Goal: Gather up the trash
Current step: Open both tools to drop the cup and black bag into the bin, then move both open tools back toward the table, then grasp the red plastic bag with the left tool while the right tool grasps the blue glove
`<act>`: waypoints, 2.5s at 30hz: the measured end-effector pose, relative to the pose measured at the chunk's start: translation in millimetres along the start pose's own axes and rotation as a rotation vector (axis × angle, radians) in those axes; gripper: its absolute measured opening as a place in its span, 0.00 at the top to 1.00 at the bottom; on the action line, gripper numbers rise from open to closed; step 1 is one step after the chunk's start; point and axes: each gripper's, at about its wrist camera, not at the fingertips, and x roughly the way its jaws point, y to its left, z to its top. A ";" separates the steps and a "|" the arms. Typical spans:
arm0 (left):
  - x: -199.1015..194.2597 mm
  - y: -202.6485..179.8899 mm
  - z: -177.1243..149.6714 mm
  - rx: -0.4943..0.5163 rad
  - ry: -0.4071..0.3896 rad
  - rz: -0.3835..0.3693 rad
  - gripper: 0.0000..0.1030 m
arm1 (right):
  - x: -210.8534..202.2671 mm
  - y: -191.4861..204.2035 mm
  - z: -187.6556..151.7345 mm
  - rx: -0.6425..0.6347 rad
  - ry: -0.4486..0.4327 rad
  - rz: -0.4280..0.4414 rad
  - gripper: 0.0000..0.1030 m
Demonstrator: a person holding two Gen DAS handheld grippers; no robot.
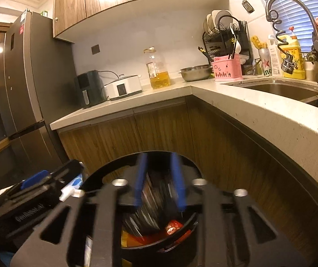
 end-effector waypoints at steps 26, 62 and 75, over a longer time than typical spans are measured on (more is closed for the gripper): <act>-122.2 98.1 -45.2 -0.074 -0.072 0.415 0.06 | -62.0 47.8 -19.0 -0.013 -0.025 0.106 0.32; -136.3 285.1 -47.2 -0.199 -0.056 0.606 0.11 | -5.8 248.1 -76.6 -0.168 0.107 0.337 0.38; -114.6 308.7 -59.8 -0.286 0.026 0.446 0.91 | 41.6 289.9 -103.0 -0.204 0.185 0.348 0.45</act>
